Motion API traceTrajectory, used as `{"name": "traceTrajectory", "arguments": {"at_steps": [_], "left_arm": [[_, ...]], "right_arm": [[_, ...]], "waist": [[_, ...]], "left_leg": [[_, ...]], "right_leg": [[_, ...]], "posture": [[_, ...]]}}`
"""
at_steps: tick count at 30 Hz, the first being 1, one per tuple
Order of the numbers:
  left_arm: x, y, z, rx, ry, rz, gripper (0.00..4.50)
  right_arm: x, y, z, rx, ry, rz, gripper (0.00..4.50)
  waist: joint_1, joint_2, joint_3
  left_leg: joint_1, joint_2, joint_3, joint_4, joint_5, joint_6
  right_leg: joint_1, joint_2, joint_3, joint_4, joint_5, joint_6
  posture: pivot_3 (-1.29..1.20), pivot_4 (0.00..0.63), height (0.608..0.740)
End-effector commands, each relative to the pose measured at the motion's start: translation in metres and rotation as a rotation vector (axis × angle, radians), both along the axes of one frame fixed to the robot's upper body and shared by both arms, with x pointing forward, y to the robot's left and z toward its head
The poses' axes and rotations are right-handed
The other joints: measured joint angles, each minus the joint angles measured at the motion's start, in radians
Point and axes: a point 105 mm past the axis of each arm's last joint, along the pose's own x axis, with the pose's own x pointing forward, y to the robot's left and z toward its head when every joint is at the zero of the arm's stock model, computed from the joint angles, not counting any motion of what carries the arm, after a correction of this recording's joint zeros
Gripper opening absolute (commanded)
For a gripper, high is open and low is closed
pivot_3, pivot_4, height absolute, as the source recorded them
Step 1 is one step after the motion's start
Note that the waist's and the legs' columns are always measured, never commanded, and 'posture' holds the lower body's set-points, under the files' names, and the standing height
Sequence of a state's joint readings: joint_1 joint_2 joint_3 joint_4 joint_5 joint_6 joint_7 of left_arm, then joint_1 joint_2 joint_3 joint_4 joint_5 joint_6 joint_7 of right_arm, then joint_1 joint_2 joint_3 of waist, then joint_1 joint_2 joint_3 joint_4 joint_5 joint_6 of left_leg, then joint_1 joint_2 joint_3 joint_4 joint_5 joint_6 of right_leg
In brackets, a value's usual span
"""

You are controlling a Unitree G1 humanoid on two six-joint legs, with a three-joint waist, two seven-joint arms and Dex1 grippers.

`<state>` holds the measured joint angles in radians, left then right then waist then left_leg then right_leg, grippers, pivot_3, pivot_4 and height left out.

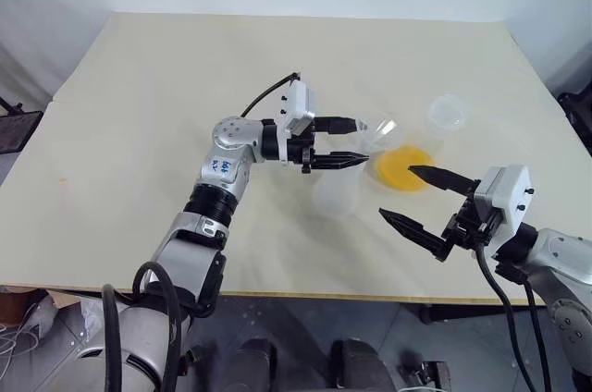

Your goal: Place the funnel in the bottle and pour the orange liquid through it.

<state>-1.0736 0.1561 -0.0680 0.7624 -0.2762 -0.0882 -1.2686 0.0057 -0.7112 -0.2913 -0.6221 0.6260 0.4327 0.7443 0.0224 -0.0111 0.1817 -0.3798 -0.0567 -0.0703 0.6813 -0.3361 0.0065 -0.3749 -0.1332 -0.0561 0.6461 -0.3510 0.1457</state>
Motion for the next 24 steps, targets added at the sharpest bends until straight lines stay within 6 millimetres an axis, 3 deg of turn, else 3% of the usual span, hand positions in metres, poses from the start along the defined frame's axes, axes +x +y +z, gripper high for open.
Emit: {"name": "traceTrajectory", "arguments": {"at_steps": [1, 13, 24], "left_arm": [[0.001, 0.0, 0.006, 0.002, -0.026, 0.006, 4.4], [0.013, 0.01, 0.018, -0.019, -0.053, 0.068, 4.46], [0.005, 0.045, 0.027, 0.009, -0.055, 0.01, 4.46]], "right_arm": [[-0.002, -0.002, 0.013, -0.014, -0.065, -0.001, 4.5], [0.001, -0.006, 0.016, -0.027, -0.073, 0.002, 4.5], [0.004, -0.017, 0.02, -0.068, -0.068, -0.001, 4.5]], "waist": [[0.0, 0.0, 0.0], [0.0, 0.0, 0.0], [-0.002, 0.0, 0.0]], "left_leg": [[0.0, 0.0, 0.0, 0.0, 0.0, 0.0], [0.0, 0.0, 0.0, 0.0, 0.0, 0.0], [0.0, 0.0, 0.0, 0.0, 0.0, 0.0]], "right_leg": [[0.0, 0.0, 0.0, 0.0, 0.0, 0.0], [0.0, 0.0, 0.0, 0.0, 0.0, 0.0], [0.0, 0.0, -0.001, 0.0, 0.0, 0.0]], "posture": [[0.0, 0.15, 0.74], [0.0, 0.15, 0.74], [0.0, 0.15, 0.74]]}}
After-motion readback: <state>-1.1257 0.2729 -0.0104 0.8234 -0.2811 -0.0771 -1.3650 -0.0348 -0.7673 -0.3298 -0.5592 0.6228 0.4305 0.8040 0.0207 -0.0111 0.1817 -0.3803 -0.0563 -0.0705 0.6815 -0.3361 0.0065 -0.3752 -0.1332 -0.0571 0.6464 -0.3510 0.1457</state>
